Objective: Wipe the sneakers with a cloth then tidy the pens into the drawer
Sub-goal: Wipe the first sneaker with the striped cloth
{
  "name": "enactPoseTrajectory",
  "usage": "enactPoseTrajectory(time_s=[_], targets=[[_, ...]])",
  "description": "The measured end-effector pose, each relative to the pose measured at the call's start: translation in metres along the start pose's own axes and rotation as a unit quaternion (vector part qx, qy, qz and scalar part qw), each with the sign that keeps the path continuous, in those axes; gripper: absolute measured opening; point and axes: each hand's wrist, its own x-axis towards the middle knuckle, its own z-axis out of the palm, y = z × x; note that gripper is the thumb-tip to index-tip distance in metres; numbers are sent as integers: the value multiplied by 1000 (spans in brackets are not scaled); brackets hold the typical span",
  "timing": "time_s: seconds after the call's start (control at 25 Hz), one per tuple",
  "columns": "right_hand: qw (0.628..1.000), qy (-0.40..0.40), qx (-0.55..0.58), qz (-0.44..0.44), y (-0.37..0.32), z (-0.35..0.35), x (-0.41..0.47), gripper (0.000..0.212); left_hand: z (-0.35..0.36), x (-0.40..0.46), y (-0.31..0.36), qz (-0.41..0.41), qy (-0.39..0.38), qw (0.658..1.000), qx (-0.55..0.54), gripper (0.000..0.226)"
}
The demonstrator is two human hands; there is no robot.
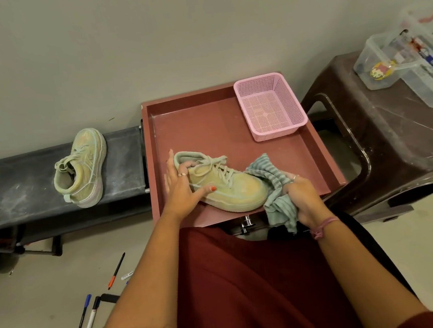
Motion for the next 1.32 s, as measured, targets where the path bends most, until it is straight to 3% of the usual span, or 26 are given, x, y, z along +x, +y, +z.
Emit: enactPoseTrajectory(time_s=[0.12,0.2,0.36,0.44,0.48,0.56,0.6,0.68,0.76,0.8,0.96,1.08,1.12,1.2,1.24,1.32], targets=[[996,84,-5,-10,-16,-20,-4,30,1,-1,-8,9,-34,999,-7,67],[996,77,-36,-19,-18,-20,-7,15,3,-2,-3,-5,-42,998,-43,75],[994,36,-80,-58,-20,-15,-19,19,24,-14,20,-80,11,986,-144,112],[982,68,-124,-124,-21,-14,-19,15,39,-23,31,-109,55,974,-189,111],[957,102,-200,-184,-21,-12,-17,11,45,-25,35,-108,74,972,-195,105],[836,173,-405,-328,-15,0,-12,9,50,-24,38,-99,102,974,-176,94],[779,170,-465,-384,-10,10,-9,12,49,-23,38,-96,111,976,-163,90],[695,88,-552,-452,7,31,-3,22,48,-20,36,-93,133,976,-146,82],[550,15,-652,-522,30,42,11,29,47,-20,38,-92,157,973,-139,73],[495,1,-686,-533,40,45,15,29,45,-21,37,-92,169,972,-136,69],[414,-61,-767,-486,39,40,10,13,46,-17,38,-98,178,969,-138,62],[425,-104,-773,-459,10,41,-4,13,45,-17,39,-96,174,970,-142,63],[445,-113,-779,-427,-3,40,-13,13,45,-18,39,-99,172,969,-144,64],[547,-97,-759,-340,-20,23,-22,26,45,-19,38,-99,166,970,-148,65],[627,-66,-708,-318,-30,12,-26,34,45,-19,37,-95,163,971,-147,65],[749,12,-576,-327,-43,-1,-22,42,45,-18,36,-92,160,972,-144,67]])
